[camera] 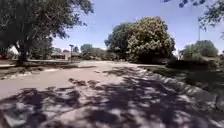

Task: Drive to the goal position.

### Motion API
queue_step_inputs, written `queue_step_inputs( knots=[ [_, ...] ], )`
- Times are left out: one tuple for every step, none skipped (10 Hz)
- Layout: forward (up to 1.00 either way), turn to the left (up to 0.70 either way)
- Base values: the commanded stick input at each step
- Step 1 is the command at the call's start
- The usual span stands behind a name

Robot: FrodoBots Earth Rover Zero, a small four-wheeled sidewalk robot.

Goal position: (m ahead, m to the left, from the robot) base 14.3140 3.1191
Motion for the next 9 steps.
queue_step_inputs(
  knots=[
    [0.7, 0.0],
    [0.7, 0.0],
    [0.7, 0.0],
    [0.7, 0.0],
    [0.7, 0.0],
    [0.7, 0.0],
    [0.7, 0.0],
    [0.7, 0.0],
    [0.7, 0.0]
  ],
)
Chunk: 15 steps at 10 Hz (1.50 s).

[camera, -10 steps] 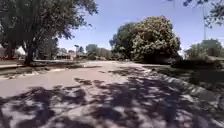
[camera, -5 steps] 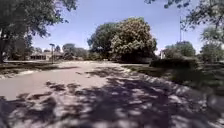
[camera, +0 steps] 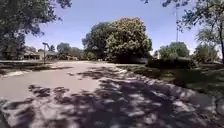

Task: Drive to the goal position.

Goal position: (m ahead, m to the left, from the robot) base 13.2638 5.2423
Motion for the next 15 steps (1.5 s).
queue_step_inputs(
  knots=[
    [0.7, 0.0],
    [0.7, 0.0],
    [0.7, 0.0],
    [0.7, 0.0],
    [0.7, 0.0],
    [0.7, 0.0],
    [0.7, 0.0],
    [0.7, 0.14],
    [0.7, 0.35],
    [0.7, 0.35],
    [0.7, 0.35],
    [0.7, 0.35],
    [0.7, 0.0],
    [0.7, 0.0],
    [0.7, 0.0]
  ],
)
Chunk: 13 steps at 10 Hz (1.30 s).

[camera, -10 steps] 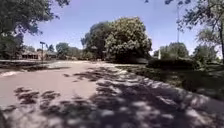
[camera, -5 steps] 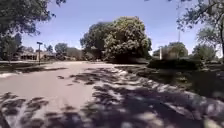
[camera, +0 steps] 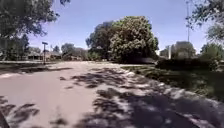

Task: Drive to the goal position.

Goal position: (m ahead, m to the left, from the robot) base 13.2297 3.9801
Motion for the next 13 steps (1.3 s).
queue_step_inputs(
  knots=[
    [0.7, 0.0],
    [0.7, 0.0],
    [0.7, 0.0],
    [0.7, 0.0],
    [0.7, 0.0],
    [0.7, 0.0],
    [0.7, 0.0],
    [0.7, 0.0],
    [0.7, 0.0],
    [0.7, 0.0],
    [0.7, 0.0],
    [0.7, 0.0],
    [0.7, 0.0]
  ],
)
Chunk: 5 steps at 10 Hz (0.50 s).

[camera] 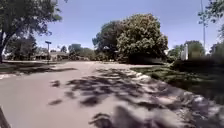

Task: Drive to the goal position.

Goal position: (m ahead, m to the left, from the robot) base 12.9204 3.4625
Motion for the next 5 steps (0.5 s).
queue_step_inputs(
  knots=[
    [0.7, 0.0],
    [0.7, 0.0],
    [0.7, 0.0],
    [0.7, 0.0],
    [0.7, 0.0]
  ],
)
